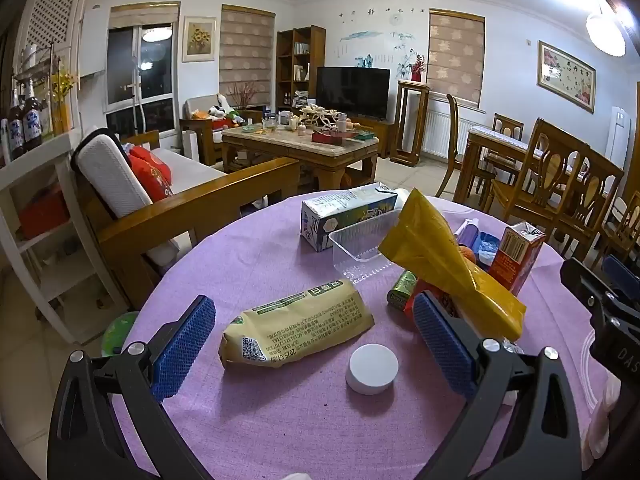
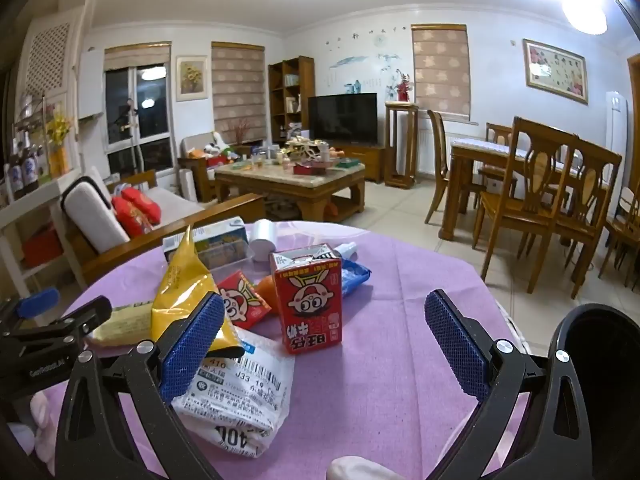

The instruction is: Collect trash

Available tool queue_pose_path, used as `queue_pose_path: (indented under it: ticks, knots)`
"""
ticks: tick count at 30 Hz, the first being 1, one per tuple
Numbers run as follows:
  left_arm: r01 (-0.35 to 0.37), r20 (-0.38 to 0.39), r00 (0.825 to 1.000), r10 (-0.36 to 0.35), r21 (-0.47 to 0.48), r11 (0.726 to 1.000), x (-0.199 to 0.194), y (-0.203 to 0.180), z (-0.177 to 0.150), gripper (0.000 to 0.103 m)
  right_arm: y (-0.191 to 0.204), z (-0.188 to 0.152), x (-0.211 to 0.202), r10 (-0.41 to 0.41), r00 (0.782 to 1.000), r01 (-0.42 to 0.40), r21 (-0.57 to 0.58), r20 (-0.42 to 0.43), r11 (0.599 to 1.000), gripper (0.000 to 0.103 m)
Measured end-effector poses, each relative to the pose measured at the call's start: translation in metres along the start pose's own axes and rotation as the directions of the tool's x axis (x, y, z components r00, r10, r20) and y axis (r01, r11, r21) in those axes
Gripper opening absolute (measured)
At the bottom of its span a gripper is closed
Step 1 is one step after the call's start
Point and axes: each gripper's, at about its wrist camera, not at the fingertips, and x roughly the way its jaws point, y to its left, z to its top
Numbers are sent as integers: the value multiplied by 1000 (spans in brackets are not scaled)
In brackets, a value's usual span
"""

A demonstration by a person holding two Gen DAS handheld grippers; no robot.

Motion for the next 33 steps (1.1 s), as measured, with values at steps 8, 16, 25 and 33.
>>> queue_pose_path:
  ticks: [8, 16, 25, 33]
  knots:
    - [0, -1, 1000, 0, -2, 1000, -1, 5, 4, 98, -2, 0, -1, 1, 1000, -1, 7, -4, 1000, 99]
    - [0, -1, 1000, 0, -3, 1000, -2, 10, 5, 98, -3, 1, -1, 1, 1000, -1, 15, -4, 1000, 99]
    - [1, -2, 1000, -1, -3, 1000, -1, 3, 2, 98, -4, 1, -1, 2, 1000, -2, 17, -4, 1000, 99]
    - [2, -2, 1000, -2, -3, 1000, -1, 2, -2, 98, -4, 1, -1, 2, 1000, -2, 18, -4, 1000, 99]
